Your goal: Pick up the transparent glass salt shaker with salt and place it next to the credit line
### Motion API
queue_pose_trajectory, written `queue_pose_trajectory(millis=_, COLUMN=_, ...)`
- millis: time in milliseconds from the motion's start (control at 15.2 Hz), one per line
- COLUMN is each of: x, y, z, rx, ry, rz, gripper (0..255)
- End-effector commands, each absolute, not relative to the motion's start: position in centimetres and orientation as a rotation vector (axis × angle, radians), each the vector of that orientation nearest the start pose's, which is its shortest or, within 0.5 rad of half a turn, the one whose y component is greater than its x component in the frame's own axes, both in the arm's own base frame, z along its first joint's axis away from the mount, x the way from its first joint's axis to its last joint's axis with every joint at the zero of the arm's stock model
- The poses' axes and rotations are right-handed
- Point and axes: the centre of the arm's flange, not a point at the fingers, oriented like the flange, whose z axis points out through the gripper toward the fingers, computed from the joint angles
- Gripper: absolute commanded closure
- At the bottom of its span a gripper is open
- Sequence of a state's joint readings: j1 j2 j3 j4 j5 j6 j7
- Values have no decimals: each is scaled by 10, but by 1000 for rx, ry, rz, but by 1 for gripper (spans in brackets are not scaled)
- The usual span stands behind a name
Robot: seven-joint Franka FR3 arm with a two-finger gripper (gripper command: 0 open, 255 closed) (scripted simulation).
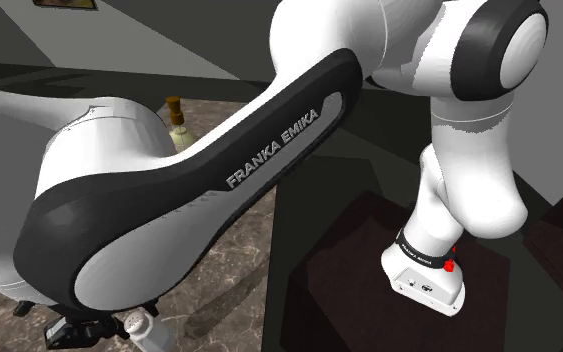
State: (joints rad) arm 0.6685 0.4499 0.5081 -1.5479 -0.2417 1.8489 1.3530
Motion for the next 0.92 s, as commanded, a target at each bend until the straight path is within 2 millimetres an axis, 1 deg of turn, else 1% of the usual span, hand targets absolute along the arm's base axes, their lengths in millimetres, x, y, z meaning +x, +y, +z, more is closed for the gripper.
queue_pose_trajectory(millis=0, x=314, y=587, z=398, rx=-3223, ry=213, rz=21, gripper=255)
queue_pose_trajectory(millis=264, x=314, y=587, z=376, rx=-3223, ry=213, rz=21, gripper=255)
queue_pose_trajectory(millis=792, x=314, y=587, z=376, rx=-3223, ry=213, rz=21, gripper=255)
queue_pose_trajectory(millis=858, x=314, y=587, z=376, rx=-3223, ry=213, rz=21, gripper=0)
